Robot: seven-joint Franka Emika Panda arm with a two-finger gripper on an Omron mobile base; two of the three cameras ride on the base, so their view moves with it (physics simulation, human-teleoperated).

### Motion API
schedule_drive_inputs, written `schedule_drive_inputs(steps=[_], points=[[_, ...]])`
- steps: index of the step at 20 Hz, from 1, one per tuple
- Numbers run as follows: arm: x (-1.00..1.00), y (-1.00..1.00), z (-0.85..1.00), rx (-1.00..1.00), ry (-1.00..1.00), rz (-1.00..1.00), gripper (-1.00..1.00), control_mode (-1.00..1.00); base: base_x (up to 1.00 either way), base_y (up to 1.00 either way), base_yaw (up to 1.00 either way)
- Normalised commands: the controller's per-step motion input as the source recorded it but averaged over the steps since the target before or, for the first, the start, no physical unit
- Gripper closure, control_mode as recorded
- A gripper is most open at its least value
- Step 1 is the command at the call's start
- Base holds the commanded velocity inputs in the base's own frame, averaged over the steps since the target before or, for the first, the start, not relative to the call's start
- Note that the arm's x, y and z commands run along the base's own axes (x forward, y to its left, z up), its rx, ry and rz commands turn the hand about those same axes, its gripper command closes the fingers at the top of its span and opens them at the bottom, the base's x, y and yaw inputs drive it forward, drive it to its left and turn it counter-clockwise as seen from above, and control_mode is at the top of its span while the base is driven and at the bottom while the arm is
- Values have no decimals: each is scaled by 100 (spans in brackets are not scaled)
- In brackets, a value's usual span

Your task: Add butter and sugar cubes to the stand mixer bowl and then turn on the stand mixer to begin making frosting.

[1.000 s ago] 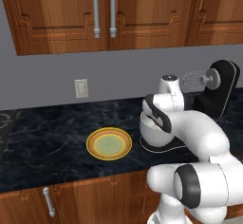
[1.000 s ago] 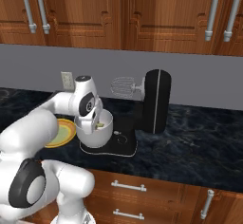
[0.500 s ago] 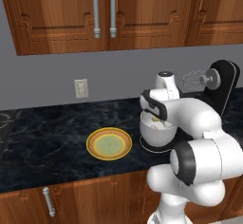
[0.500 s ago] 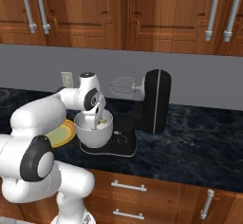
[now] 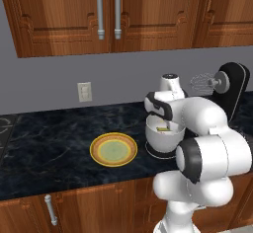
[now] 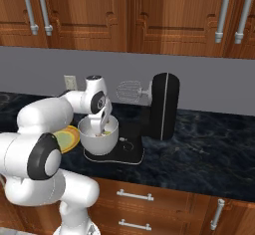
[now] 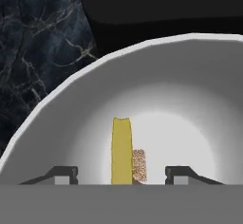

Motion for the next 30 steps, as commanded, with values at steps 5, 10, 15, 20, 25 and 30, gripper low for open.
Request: schedule_drive_inputs(steps=[5,10,15,20,25,30], points=[[-66,-3,50,1,-8,0,-100,-100,0,0,0],[-100,-3,65,2,-12,0,-100,-100,0,0,0],[-100,0,36,6,-12,4,-100,-100,0,0,0],[-78,-28,77,15,-16,13,-100,-100,0,0,0],[-29,-75,85,24,-19,20,-100,-100,0,0,0],[0,-76,73,24,-17,17,-100,-100,0,0,0]])
